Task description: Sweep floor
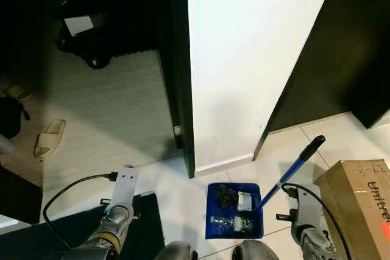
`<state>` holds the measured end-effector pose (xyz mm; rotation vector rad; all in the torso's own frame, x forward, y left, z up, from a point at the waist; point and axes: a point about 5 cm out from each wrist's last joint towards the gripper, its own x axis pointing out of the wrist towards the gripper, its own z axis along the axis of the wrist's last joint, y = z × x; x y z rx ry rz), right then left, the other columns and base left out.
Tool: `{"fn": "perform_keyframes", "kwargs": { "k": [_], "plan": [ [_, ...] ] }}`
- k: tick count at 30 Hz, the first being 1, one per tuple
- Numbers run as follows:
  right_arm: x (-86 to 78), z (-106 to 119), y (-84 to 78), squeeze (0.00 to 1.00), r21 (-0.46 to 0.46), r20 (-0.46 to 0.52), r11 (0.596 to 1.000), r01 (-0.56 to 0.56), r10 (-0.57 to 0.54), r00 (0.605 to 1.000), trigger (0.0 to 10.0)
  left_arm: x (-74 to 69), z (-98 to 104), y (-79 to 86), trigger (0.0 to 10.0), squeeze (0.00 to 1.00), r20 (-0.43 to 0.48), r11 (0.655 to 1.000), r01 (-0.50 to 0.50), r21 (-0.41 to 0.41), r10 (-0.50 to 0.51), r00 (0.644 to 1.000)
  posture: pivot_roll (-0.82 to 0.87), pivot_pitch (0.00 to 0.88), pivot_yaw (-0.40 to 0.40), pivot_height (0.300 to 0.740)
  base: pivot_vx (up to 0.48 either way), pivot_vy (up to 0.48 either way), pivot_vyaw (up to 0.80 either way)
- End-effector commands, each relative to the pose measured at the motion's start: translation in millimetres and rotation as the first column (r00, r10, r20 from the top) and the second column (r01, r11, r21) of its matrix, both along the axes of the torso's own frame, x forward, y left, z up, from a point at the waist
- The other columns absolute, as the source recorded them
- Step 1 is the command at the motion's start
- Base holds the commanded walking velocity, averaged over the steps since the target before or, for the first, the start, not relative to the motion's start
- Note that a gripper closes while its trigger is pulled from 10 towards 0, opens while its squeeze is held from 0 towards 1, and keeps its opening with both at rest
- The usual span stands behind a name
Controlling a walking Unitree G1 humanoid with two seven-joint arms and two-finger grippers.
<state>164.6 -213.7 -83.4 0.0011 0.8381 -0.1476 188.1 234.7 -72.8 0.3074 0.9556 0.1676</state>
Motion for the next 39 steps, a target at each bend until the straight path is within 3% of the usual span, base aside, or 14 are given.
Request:
{"fn": "perform_keyframes", "kwargs": {
  "k": [1,15,25,39],
  "plan": [
    [0.0,-0.4,-0.6,0.0,-0.004,-0.013,1.0,-0.006,0.006,1.0,10.0,-4.3,-0.2,8.6,10.0,0.0,-0.031,0.999,0.0,0.032,0.001,1.0,0.08,0.0,-0.012,0.74,0.0,0.0,0.0],
    [-3.1,-2.3,0.3,0.0,-0.005,-0.032,1.0,-0.006,0.006,0.999,10.0,-1.8,0.4,6.6,10.0,0.0,-0.028,0.999,0.006,0.032,-0.005,1.0,0.08,0.0,-0.012,0.74,0.0,0.0,0.0],
    [-0.3,-3.2,10.1,0.0,0.002,-0.034,1.0,-0.012,0.012,0.999,10.0,-0.3,1.0,6.2,10.0,0.0,-0.027,1.0,0.006,0.031,-0.005,1.0,0.09,0.0,-0.012,0.74,0.0,0.0,0.0],
    [1.2,-2.7,12.6,0.0,0.056,-0.017,0.998,0.011,-0.01,1.0,10.0,-1.3,1.0,7.7,10.0,0.0,-0.027,0.999,0.008,0.031,-0.007,1.0,0.1,0.0,-0.013,0.74,0.0,0.0,0.0]
  ]
}}
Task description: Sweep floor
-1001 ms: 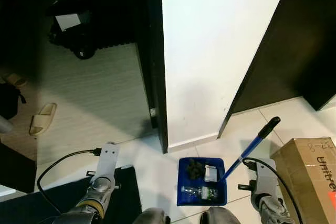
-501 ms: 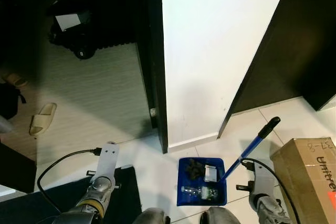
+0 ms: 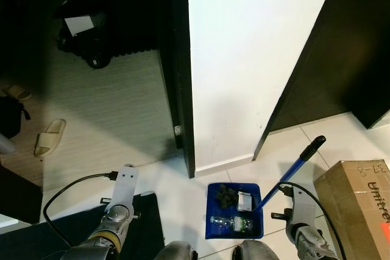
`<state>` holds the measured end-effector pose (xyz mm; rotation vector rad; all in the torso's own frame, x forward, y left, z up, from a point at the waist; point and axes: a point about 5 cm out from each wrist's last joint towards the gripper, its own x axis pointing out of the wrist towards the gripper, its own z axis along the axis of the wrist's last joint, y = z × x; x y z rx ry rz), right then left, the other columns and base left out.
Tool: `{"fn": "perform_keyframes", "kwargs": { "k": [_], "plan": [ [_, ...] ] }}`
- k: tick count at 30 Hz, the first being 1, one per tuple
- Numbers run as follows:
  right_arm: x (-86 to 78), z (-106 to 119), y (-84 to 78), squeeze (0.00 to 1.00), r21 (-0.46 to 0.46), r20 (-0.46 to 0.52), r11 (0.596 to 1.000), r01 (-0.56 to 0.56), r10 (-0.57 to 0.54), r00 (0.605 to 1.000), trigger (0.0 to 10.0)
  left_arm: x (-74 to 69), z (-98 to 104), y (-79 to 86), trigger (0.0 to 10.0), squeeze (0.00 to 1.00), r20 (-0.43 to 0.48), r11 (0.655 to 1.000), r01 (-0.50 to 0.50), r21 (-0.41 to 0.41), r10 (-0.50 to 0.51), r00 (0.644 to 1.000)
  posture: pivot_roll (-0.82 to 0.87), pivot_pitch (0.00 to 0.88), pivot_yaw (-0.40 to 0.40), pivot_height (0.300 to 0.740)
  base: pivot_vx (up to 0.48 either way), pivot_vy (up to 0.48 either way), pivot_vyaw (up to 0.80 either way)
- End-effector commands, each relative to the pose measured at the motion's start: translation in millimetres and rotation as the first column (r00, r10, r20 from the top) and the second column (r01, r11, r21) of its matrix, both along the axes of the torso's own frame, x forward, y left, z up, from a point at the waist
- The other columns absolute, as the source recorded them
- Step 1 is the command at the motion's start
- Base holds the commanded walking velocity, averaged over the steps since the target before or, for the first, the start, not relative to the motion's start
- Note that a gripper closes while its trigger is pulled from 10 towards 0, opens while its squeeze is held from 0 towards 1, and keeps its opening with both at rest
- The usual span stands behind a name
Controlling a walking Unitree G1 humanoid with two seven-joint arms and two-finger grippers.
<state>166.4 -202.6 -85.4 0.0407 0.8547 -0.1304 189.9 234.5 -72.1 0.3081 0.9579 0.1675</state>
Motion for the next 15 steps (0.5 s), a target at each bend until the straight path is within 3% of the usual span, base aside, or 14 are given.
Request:
{"fn": "perform_keyframes", "kwargs": {
  "k": [1,15],
  "plan": [
    [-1.0,-0.8,1.5,0.0,0.015,-0.005,1.0,0.009,-0.009,1.0,10.0,-3.4,0.2,7.9,10.0,0.0,-0.025,1.0,0.007,0.031,-0.007,1.0,0.1,0.0,-0.013,0.74,0.0,0.0,0.0],
    [-2.7,-1.0,0.4,0.0,-0.021,-0.005,1.0,-0.008,0.008,1.0,10.0,-8.2,-1.2,11.2,10.0,0.0,-0.033,0.999,0.0,0.033,0.001,0.999,0.1,0.0,-0.014,0.74,0.0,0.0,0.0]
  ]
}}
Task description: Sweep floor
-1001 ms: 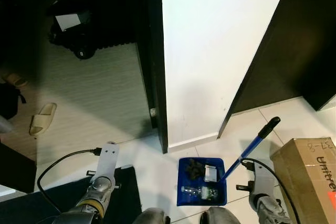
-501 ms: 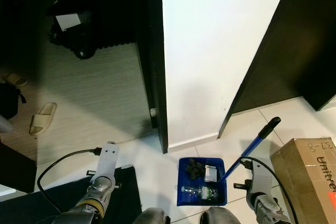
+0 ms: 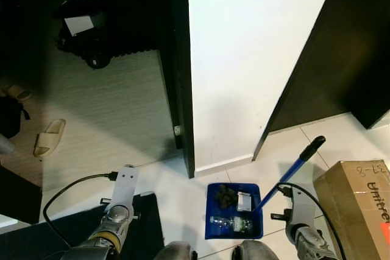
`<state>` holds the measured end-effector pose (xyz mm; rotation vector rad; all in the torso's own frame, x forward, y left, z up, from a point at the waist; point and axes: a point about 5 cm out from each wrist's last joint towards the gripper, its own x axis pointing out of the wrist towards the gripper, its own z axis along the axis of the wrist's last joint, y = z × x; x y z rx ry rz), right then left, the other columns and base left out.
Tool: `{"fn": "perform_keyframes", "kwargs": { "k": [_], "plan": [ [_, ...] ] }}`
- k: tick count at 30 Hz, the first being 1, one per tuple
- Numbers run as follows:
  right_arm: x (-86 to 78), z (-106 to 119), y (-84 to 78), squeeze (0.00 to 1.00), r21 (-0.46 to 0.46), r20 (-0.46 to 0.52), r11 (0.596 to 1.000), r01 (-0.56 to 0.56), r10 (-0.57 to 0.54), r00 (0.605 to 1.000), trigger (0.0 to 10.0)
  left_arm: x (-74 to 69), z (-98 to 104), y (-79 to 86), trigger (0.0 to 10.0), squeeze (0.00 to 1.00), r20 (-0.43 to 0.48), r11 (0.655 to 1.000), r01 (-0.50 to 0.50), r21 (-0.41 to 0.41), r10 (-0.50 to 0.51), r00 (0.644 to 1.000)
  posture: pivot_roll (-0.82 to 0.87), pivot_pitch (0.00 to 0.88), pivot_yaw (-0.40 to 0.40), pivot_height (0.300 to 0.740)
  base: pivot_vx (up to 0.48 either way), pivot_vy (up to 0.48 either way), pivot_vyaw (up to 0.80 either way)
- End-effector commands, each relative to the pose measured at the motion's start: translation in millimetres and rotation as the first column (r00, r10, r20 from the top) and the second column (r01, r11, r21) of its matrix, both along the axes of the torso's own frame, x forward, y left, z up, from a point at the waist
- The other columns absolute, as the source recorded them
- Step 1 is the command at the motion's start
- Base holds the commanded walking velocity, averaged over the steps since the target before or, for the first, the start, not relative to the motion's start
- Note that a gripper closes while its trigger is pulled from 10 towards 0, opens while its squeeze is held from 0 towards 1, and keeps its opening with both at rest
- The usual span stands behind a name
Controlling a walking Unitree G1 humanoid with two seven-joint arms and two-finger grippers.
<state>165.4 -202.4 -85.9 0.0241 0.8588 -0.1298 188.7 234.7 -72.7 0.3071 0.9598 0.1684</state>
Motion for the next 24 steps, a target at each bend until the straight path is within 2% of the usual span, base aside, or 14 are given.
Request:
{"fn": "perform_keyframes", "kwargs": {
  "k": [1,24],
  "plan": [
    [-1.7,-0.5,0.2,0.0,-0.007,0.0,1.0,-0.001,0.001,1.0,10.0,-7.0,-0.7,11.0,10.0,0.0,-0.031,0.999,0.001,0.034,0.0,1.0,0.1,0.0,-0.014,0.74,0.0,0.0,0.0],
    [-2.1,-0.8,-2.0,0.0,-0.016,-0.012,1.0,0.009,-0.009,1.0,10.0,-7.0,-0.4,12.0,10.0,0.0,-0.03,0.999,0.015,0.038,-0.014,0.999,0.09,0.0,-0.003,0.74,0.0,0.0,0.0]
  ]
}}
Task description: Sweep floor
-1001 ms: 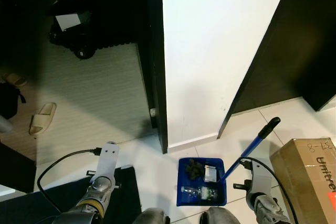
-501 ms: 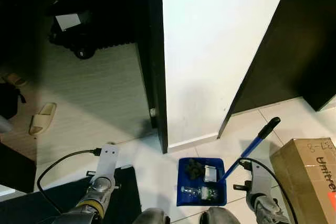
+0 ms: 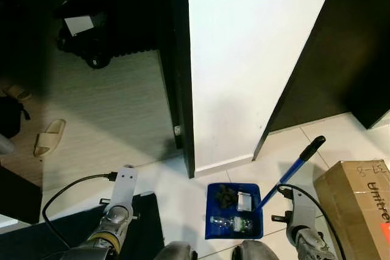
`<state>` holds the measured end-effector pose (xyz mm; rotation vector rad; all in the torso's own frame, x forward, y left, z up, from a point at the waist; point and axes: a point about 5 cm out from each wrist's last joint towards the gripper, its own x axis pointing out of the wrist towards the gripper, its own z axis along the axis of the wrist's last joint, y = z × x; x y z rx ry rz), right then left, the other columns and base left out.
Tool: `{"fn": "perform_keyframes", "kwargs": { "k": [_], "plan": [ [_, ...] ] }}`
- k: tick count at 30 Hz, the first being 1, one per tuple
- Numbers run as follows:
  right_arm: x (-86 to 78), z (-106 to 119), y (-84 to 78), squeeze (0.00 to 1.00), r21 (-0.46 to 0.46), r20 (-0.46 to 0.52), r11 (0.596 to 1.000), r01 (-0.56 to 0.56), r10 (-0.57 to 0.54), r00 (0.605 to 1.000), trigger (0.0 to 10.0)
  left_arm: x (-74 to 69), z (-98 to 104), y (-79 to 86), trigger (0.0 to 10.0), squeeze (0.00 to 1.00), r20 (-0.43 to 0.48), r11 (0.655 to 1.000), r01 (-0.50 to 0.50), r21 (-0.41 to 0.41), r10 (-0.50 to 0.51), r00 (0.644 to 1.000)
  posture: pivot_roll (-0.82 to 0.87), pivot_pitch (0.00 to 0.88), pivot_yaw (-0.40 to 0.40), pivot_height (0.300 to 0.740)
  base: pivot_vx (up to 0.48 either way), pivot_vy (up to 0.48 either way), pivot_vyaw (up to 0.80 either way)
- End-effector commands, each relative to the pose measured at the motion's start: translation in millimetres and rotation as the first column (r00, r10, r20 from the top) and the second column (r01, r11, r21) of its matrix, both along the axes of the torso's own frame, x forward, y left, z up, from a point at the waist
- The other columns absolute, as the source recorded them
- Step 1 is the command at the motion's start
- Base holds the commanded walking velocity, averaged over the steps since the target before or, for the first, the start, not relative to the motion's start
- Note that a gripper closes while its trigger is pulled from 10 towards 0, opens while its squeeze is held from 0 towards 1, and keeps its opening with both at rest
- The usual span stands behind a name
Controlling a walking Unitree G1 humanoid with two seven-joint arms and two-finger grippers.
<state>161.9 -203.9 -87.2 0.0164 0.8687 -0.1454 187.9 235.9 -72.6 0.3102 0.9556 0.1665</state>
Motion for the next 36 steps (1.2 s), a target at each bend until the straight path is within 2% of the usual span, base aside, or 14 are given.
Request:
{"fn": "perform_keyframes", "kwargs": {
  "k": [1,20,36],
  "plan": [
    [1.6,0.6,-0.7,0.0,-0.004,-0.002,1.0,-0.001,0.001,1.0,10.0,-6.2,-0.4,10.5,10.0,0.0,-0.033,0.999,0.011,0.036,-0.01,0.999,0.09,0.0,-0.003,0.74,0.0,0.0,0.0],
    [-0.2,0.5,-8.6,0.0,-0.026,-0.025,1.0,0.011,-0.012,1.0,10.0,-2.1,0.1,5.9,10.0,0.0,-0.028,1.0,0.004,0.025,-0.003,1.0,0.06,0.0,0.006,0.74,0.0,0.0,0.0],
    [0.0,0.9,-11.5,0.0,-0.04,-0.039,0.999,-0.021,0.019,0.999,10.0,0.7,0.0,0.5,10.0,0.0,-0.026,1.0,-0.002,0.018,0.003,1.0,0.07,0.0,-0.033,0.74,0.0,0.0,0.0]
  ]
}}
